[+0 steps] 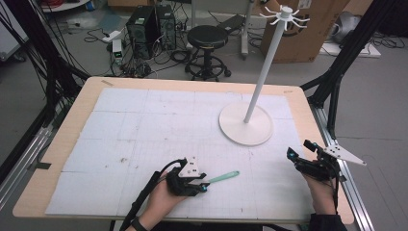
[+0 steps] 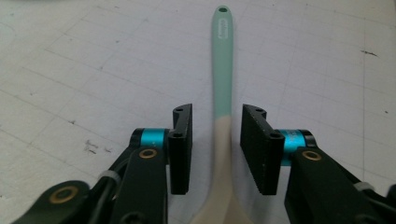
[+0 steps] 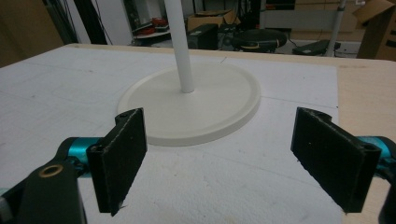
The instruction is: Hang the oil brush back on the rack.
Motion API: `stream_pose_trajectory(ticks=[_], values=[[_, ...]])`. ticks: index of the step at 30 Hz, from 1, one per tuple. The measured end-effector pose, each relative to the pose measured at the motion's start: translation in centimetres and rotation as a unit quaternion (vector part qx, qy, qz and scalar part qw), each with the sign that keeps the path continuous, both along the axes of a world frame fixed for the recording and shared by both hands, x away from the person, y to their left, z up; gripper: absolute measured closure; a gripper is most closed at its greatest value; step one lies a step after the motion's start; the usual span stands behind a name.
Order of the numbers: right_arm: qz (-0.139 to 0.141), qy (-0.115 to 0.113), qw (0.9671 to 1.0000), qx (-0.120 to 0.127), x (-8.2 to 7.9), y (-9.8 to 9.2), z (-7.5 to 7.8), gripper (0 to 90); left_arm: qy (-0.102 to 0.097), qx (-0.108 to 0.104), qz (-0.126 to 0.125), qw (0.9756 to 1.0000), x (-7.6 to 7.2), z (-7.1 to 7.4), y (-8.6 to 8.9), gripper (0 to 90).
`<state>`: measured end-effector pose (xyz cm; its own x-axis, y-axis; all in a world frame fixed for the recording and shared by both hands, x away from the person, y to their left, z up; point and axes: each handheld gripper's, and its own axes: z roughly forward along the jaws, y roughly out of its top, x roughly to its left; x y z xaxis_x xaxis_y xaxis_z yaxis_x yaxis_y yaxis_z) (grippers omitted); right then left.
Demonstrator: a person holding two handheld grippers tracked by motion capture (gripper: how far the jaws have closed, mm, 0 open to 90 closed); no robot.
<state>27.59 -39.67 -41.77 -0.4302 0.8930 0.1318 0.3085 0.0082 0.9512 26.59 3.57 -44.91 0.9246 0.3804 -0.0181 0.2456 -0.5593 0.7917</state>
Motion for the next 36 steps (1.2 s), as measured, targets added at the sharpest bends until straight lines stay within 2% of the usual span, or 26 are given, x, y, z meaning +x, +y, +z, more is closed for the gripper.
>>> stream_pose_trajectory(ticks=[5,10,14,20,21,25,31,36], values=[[0.001,0.001,1.0000,0.002,0.0,0.0,0.0,17.5,-0.003,0.005,0.005,1.0000,-0.3,0.0,-0.2,71.6],[0.001,0.001,1.0000,-0.001,0.0,0.0,0.0,17.5,-0.003,0.005,0.003,1.0000,-0.4,0.0,-0.2,80.3],[0.001,0.001,1.0000,-0.004,0.0,0.0,0.0,17.5,0.002,0.000,0.004,1.0000,-0.4,0.0,-0.2,81.3],[0.000,0.002,1.0000,-0.001,0.0,0.0,-0.1,17.5,-0.004,0.005,-0.002,1.0000,-0.3,0.0,-0.2,82.0],[0.000,0.002,1.0000,-0.001,0.0,0.0,-0.1,17.5,0.000,-0.001,0.002,1.0000,-0.3,0.0,-0.2,82.0],[0.000,0.002,1.0000,-0.002,0.0,0.0,-0.1,17.6,-0.006,0.001,0.002,1.0000,-0.2,0.1,0.0,82.0],[0.000,0.002,1.0000,-0.002,0.0,0.0,-0.1,17.6,-0.005,-0.027,0.014,0.9995,0.3,0.9,0.7,82.1],[-0.001,0.003,1.0000,0.000,0.0,0.0,-0.1,17.6,-0.004,-0.057,0.022,0.9981,0.8,1.8,1.5,82.2]])
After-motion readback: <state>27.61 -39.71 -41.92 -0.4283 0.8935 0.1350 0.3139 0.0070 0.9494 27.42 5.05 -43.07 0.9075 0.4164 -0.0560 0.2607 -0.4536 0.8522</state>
